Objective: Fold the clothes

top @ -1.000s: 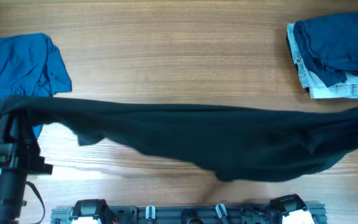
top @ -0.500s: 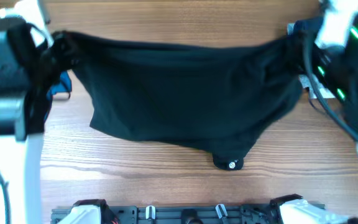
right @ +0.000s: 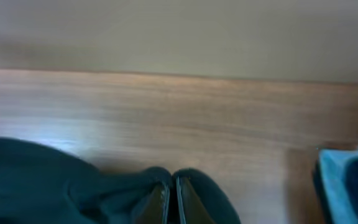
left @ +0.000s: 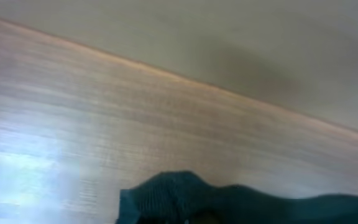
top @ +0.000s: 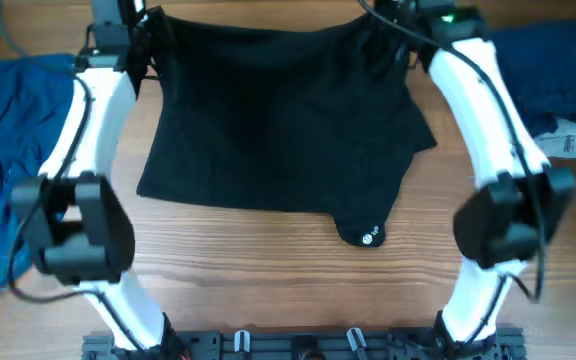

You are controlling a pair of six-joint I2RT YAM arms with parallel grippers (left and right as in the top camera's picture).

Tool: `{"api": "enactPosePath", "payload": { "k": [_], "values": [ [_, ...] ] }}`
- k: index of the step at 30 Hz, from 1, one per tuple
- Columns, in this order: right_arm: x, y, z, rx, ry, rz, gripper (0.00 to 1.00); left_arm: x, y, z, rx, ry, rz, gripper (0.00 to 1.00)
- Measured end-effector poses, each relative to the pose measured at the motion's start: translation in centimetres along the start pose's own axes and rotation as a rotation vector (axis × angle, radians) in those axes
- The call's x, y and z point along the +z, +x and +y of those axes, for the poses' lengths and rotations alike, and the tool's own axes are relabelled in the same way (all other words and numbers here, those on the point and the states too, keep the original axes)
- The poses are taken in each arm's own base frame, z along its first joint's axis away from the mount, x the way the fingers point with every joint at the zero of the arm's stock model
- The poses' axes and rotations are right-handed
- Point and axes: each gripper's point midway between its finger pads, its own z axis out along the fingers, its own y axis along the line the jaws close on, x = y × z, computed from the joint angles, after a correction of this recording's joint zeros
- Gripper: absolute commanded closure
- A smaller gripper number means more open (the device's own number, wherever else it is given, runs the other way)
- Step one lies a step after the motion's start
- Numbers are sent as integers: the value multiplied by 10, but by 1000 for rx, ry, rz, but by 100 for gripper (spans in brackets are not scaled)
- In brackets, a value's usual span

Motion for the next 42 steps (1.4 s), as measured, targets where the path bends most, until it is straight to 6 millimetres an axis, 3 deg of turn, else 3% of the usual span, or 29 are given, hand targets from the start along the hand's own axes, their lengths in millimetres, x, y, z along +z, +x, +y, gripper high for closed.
{"api": "enactPosePath", "payload": {
  "k": [1,2,3,4,5,7,11,14,15,17,19,20,23,25,27,29,30,31,32,36,39,41,42],
  "values": [
    [19,9,-3,3,7,17,96,14,1,1,1,6,-17,84],
    [44,13,-7,12,15,5,96,28,0,1,1,13,-44,57],
    [59,15,-10,17,19,-6,75,38,6,3,3,13,-42,20],
    [75,16,-12,23,23,-25,11,48,6,4,-1,19,-61,0],
    [89,17,-13,27,25,-48,0,56,7,5,-2,23,-73,0],
    [101,6,-12,35,21,-116,0,60,5,4,-6,29,-92,0],
    [93,-3,-12,35,19,-142,0,60,10,6,-8,22,-71,0],
    [57,11,-11,23,-5,-18,0,50,26,10,-12,-6,19,0],
    [34,17,-9,19,-30,39,0,38,38,13,-15,-27,90,0],
    [-18,26,1,18,-109,131,1,7,42,14,-18,-52,155,0],
    [-59,48,9,24,-175,247,8,-35,48,14,-21,-78,236,0],
    [-71,56,11,34,-192,290,11,-64,55,15,-23,-99,293,0],
    [-98,93,9,97,-178,461,12,-112,74,19,-34,-136,402,0],
    [-116,102,4,147,-147,498,12,-138,97,25,-65,-179,513,0],
    [-136,117,-3,188,-100,520,11,-150,111,29,-82,-205,578,0],
    [-169,136,-11,240,-65,503,9,-163,128,33,-111,-240,654,0],
    [-173,143,-12,260,-72,469,12,-164,132,35,-115,-245,662,0],
    [-180,173,-11,283,-75,504,14,-165,143,38,-127,-258,686,0],
    [-178,191,-8,300,-93,515,16,-165,153,41,-134,-267,703,0],
    [-158,304,11,376,-146,736,21,-150,205,56,-185,-301,763,0],
    [-151,332,26,384,-168,768,28,-135,237,66,-215,-306,760,0],
    [-146,336,35,403,-156,754,36,-124,257,72,-236,-309,744,0],
    [-144,339,39,414,-146,743,36,-122,263,74,-246,-312,739,0]
  ]
}}
